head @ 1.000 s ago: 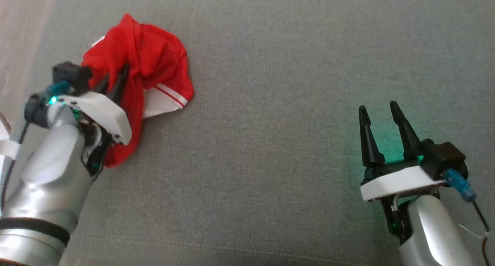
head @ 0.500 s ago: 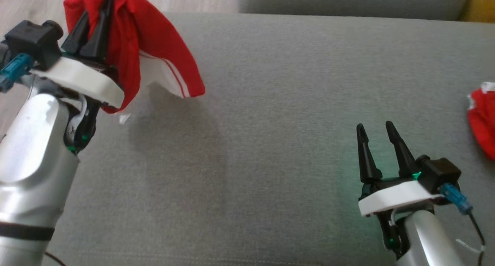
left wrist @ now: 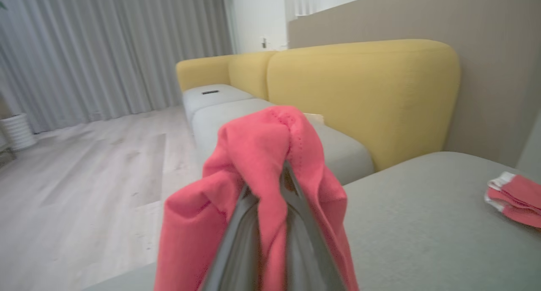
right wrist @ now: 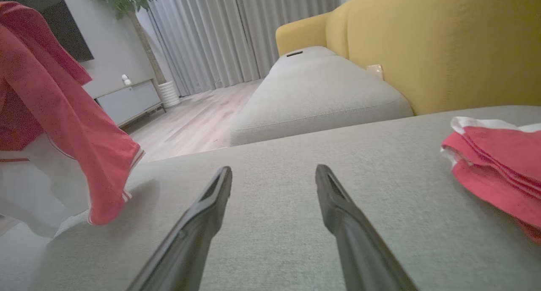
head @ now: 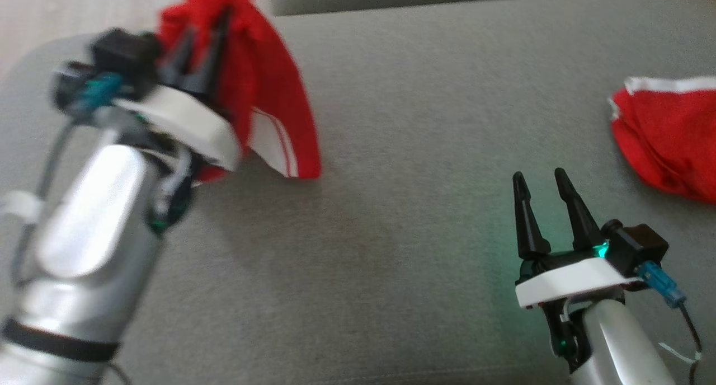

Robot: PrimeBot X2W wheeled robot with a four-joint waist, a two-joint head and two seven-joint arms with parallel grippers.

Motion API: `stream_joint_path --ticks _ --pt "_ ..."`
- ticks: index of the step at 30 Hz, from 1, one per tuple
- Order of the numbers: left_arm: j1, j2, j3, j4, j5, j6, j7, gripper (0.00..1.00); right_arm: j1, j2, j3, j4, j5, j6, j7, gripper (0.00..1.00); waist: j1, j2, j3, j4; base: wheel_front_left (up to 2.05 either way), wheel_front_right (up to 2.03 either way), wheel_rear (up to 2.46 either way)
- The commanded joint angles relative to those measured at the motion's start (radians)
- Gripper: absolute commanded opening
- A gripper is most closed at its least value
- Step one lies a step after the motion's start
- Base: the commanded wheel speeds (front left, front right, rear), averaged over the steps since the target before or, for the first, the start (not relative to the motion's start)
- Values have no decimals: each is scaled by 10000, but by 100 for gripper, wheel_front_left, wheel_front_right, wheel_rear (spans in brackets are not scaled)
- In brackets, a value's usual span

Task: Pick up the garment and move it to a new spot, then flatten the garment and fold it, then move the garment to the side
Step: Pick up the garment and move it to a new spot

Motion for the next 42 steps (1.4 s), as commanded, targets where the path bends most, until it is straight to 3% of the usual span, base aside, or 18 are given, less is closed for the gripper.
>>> stream_joint_path --ticks 1,11,12,17,23,27,34,42 --pt "-606 85 307 -301 88 63 36 0 -430 -28 248 -363 61 -7 -116 100 0 0 305 -410 0 0 0" --pt "-1191 -2447 -694 1468 46 361 -574 1 -554 -28 457 -416 68 -7 -117 100 0 0 621 -1736 0 0 0" --pt "-1220 -2622 -808 1713 44 359 -717 98 -574 -28 431 -430 58 -7 -117 100 0 0 637 -1823 0 0 0" --pt "-1274 -3048 -1529 2628 -171 60 -1235 100 -568 -28 302 -452 11 -7 -117 100 0 0 588 -1915 0 0 0" --pt "-1272 -3111 -1693 3125 -488 -1 -1727 100 -397 -28 108 -405 -132 -7 -118 100 0 0 200 -1381 0 0 0" --pt "-1014 -2816 -1180 3029 -401 185 -1895 100 -289 -28 -40 -393 -291 -7 -118 100 0 0 -190 -792 0 0 0" --pt "1226 -1576 566 938 238 273 -1918 100 138 -28 -376 -310 -620 -7 -118 100 0 0 -920 406 0 0 0" --pt "3820 -1405 1866 -419 601 7 -1919 100 653 -28 -452 -298 -711 -7 -57 100 0 0 -1446 1064 0 0 0"
